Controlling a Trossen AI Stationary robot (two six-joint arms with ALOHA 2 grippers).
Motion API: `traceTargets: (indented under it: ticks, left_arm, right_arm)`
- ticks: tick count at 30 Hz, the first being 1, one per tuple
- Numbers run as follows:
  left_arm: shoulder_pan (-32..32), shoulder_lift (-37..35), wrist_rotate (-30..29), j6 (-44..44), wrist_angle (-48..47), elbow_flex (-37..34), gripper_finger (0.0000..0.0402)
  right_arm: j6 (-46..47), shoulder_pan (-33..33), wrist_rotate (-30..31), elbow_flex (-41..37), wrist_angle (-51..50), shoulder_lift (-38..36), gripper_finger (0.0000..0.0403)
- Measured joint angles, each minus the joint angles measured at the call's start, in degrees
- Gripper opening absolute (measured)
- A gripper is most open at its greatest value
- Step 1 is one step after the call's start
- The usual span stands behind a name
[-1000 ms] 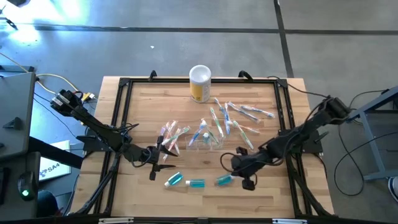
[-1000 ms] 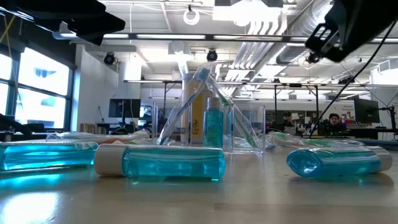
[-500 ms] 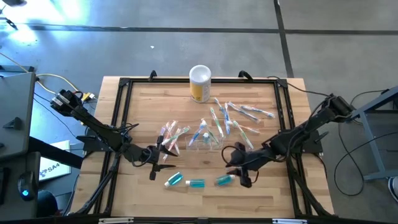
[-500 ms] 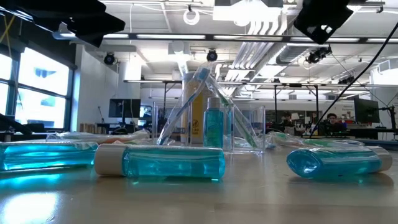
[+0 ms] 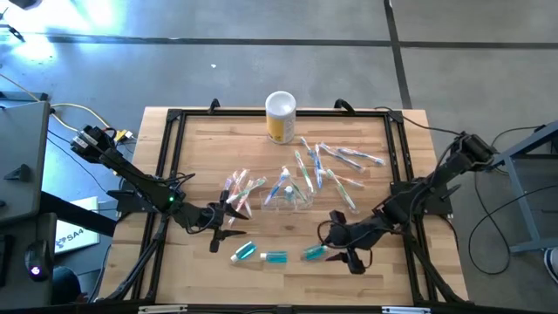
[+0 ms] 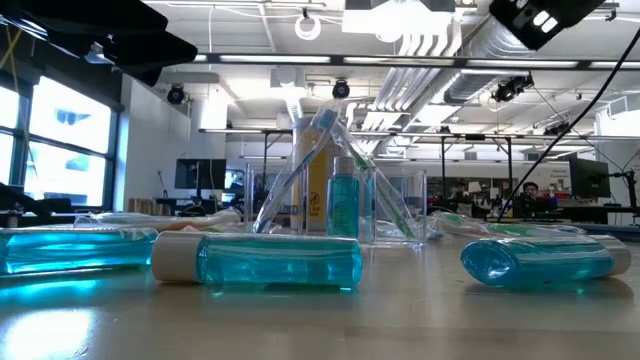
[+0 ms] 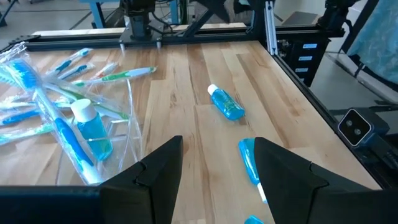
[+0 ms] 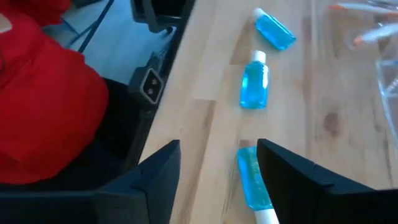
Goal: Pick & Place toothbrushing station
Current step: Put the blue mouthwash in the transparent organizer
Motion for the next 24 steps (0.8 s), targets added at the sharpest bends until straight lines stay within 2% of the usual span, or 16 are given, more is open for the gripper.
traceTargets:
  ticks: [7, 15, 20, 24]
  left_arm:
    - [0.00, 0.00, -0.01, 0.00, 1.28, 0.02, 0.0191]
    - [0.02, 0.00, -0.02, 0.11, 1.91, 0.02, 0.0191]
    - [0.02, 0.00, -0.02, 0.20, 2.27, 0.02, 0.0191]
    - [0.02, 0.00, -0.02, 0.04, 2.27, 0.02, 0.0191]
  right_arm:
    - [-1.33, 4.27, 3.31, 0.00, -0.12, 0.50, 0.0166]
    - [-1.10, 5.41, -0.81, 0.00, 1.46, 3.48, 0.0122]
    - [-2.73, 5.06, 3.53, 0.02, 1.26, 4.95, 0.0107]
    - [-7.71, 4.47, 4.08, 0.00, -0.49, 6.45, 0.0103]
